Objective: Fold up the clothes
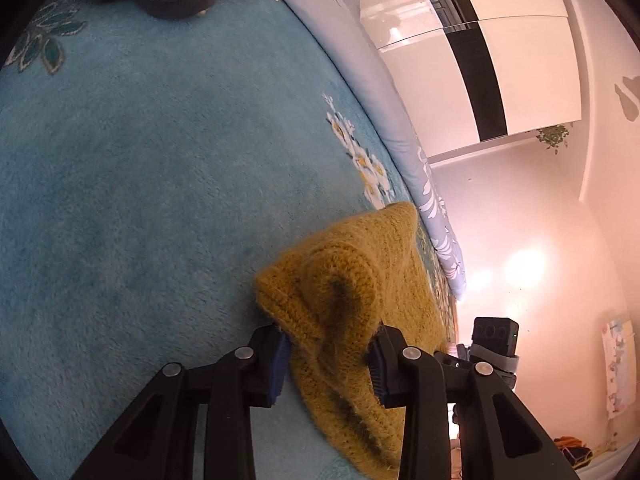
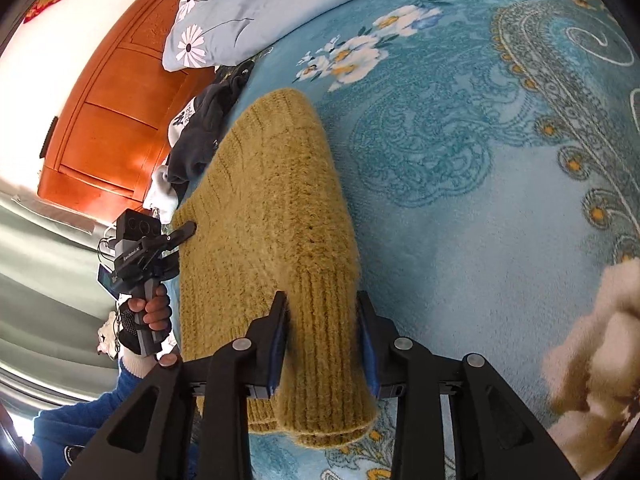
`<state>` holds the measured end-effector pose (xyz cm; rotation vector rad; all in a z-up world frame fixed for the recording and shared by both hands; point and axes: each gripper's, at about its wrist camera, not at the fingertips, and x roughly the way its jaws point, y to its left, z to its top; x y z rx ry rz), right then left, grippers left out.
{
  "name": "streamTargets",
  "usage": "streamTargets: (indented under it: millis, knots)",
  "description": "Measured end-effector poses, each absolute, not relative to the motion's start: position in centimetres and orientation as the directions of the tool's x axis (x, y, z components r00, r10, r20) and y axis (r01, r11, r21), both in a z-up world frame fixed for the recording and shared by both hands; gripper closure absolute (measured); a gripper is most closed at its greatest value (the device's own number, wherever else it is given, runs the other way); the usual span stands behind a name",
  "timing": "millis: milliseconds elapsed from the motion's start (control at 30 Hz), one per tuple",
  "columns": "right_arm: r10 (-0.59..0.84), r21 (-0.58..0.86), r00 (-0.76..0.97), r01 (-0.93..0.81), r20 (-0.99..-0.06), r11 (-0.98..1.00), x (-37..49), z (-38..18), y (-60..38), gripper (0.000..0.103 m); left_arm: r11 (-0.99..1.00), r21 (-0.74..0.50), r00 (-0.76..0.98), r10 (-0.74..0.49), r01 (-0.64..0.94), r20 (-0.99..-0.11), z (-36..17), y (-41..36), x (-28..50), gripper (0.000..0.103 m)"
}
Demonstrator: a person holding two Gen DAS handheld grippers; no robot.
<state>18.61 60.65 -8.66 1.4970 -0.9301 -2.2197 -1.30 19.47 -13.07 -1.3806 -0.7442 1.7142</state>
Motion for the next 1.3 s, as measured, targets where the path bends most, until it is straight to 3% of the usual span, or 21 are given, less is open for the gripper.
streamTargets:
  millis: [100,267,400,467,600,733,967,1100,1133,1233,1300]
  knots:
    - [-0.549,0.652,-0.436,-0.123,-0.713,-0.748,19.3,-8.2,60.6,0.063,-0.513,-0.821,-0.102,0.857,-0.253,-0.504,-12.2,19.2,-1.3,0.048]
    - [-0.486,0.629,-0.51,-0.15,-0.71,-0.763,21.1,-6.1,60.5,0.025,-0.515,-0.799,-0.122,0.855,-0.31,-0.504,-10.7,18.8,-1.2,0.021]
    - [-0.377,0.632,-0.646,-0.216,-0.664,-0.744,24.7,-4.6,60.6,0.018,-0.521,-0.77,-0.168,0.852,-0.368,-0.496,-8.5,18.5,-2.3,0.012]
    - [-0.309,0.639,-0.707,-0.258,-0.636,-0.725,26.7,-4.4,59.8,0.016,-0.523,-0.751,-0.182,0.85,-0.403,-0.495,-7.3,18.8,-3.3,0.0]
    - [-0.296,0.692,-0.71,-0.361,-0.639,-0.625,29.2,-6.5,57.0,0.016,-0.534,-0.694,-0.056,0.81,-0.483,-0.584,-7.3,22.3,-5.5,0.0]
    - [-0.308,0.772,-0.754,-0.389,-0.581,-0.503,30.1,-8.4,54.7,0.016,-0.524,-0.683,0.051,0.774,-0.508,-0.632,-8.8,25.0,-6.7,0.0]
    - [-0.156,0.764,-0.789,-0.494,-0.595,-0.416,30.2,-9.4,53.5,0.016,-0.482,-0.72,0.19,0.75,-0.5,-0.634,-11.3,27.7,-6.9,0.001]
    - [-0.165,0.802,-0.811,-0.483,-0.561,-0.351,29.7,-9.7,52.9,0.016,-0.46,-0.751,0.23,0.758,-0.474,-0.61,-11.9,27.9,-6.6,0.002]
    - [-0.183,0.826,-0.825,-0.464,-0.534,-0.319,29.6,-10.0,52.8,0.016,-0.453,-0.757,0.234,0.763,-0.471,-0.602,-11.9,27.9,-6.6,0.004]
    - [-0.187,0.839,-0.835,-0.451,-0.517,-0.305,29.5,-10.4,52.2,0.017,-0.458,-0.763,0.234,0.765,-0.456,-0.6,-11.9,27.8,-6.4,0.023]
    - [-0.174,0.838,-0.84,-0.449,-0.514,-0.31,29.7,-10.3,52.1,0.025,-0.485,-0.738,0.213,0.749,-0.47,-0.628,-12.0,27.8,-6.2,0.044]
